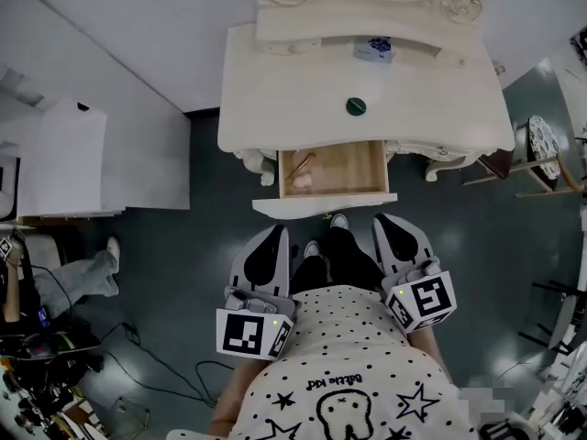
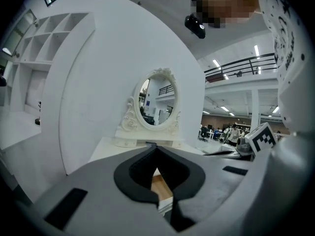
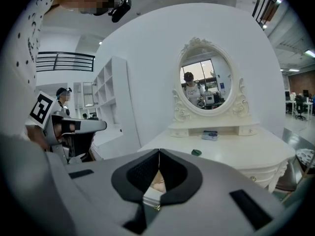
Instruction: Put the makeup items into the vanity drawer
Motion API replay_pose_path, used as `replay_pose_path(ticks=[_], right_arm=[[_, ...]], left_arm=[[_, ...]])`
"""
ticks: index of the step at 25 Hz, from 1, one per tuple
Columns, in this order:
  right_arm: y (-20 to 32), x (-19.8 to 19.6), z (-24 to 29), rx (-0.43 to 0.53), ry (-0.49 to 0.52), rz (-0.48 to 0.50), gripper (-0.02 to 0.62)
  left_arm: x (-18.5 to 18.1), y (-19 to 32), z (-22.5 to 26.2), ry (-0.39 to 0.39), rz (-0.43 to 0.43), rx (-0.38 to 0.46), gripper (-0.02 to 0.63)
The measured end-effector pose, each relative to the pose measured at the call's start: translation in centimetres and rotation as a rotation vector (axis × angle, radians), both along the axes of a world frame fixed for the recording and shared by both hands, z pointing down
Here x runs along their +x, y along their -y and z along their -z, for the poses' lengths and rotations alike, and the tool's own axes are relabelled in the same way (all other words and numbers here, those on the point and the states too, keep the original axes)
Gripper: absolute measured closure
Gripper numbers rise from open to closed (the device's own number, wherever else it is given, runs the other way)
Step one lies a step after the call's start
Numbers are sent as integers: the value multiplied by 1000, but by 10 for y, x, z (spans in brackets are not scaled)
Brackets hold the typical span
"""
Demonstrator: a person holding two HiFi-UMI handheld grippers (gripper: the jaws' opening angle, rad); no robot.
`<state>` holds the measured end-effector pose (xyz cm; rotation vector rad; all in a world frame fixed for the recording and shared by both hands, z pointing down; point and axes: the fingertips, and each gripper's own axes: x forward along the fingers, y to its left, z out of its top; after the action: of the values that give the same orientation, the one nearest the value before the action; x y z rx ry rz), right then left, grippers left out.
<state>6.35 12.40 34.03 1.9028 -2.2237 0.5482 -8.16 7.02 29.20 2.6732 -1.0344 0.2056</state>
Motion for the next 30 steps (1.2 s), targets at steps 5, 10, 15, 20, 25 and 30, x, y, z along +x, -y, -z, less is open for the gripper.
replay_pose_path(ticks=[5, 10, 15, 20, 25, 30], right_arm=[[21, 30, 5, 15, -4, 24, 586], [36, 56, 3, 26, -3, 38, 586], [46, 70, -3, 18, -5, 59, 586], [50, 74, -9, 3, 3, 50, 586], [58, 67, -8, -6, 2, 34, 586], [69, 55, -4, -12, 7, 14, 586]], left_arm=[[28, 18, 8, -18, 32, 18, 610], [48, 29, 8, -25, 62, 38, 610], [57, 37, 4, -31, 99, 33, 611], [60, 44, 3, -33, 99, 29, 611], [53, 55, 6, -30, 80, 29, 610], [43, 70, 10, -21, 55, 30, 609]])
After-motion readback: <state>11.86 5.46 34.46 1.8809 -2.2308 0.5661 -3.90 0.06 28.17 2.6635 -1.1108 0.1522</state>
